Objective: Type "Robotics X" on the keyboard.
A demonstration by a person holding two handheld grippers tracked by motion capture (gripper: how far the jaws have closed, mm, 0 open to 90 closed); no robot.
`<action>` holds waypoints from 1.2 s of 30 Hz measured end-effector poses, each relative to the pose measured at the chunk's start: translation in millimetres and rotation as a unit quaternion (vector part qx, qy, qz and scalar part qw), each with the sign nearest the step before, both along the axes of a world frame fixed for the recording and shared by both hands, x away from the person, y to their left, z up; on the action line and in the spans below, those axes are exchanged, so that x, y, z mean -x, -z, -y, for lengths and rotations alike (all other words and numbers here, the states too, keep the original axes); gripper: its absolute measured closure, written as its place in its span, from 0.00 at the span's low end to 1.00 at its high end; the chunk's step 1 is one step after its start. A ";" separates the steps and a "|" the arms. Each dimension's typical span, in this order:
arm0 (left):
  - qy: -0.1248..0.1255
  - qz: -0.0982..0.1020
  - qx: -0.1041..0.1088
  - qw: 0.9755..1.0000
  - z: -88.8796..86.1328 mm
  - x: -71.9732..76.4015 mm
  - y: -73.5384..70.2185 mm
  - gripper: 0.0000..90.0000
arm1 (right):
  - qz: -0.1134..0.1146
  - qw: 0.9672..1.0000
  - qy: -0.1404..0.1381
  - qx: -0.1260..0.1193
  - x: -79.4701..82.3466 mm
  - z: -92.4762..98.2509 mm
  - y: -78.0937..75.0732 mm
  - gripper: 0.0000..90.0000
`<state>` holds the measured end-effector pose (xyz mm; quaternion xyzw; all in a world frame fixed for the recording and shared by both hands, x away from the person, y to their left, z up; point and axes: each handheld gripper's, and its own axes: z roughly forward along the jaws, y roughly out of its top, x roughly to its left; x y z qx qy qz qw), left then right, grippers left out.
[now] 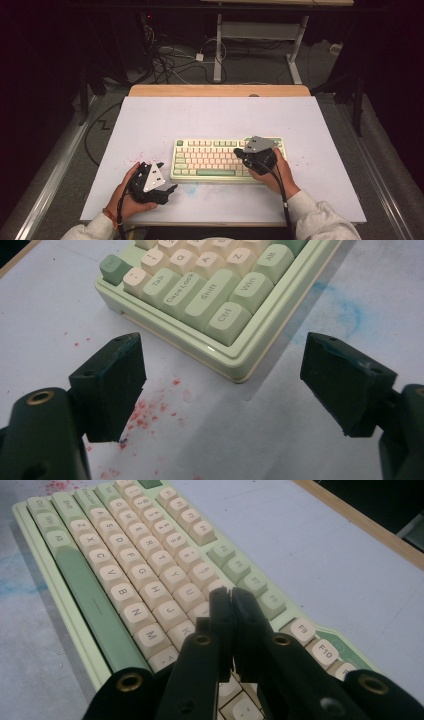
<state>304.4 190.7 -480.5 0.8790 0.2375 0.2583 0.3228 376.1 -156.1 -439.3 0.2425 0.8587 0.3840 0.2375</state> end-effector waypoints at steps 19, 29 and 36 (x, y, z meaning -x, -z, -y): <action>-0.010 -0.004 0.011 1.000 -0.7 0.7 -2.1 0.30 | 0.038 0.999 0.008 -0.037 25.6 30.0 -8.1 0.57; -0.011 -0.004 0.016 1.000 -1.1 0.5 -4.3 0.31 | 0.070 0.997 0.036 -0.029 44.5 51.8 -3.4 0.31; -0.010 -0.004 0.026 1.000 -1.9 0.5 -6.3 0.36 | 0.082 0.994 0.059 -0.029 54.4 65.7 0.9 0.26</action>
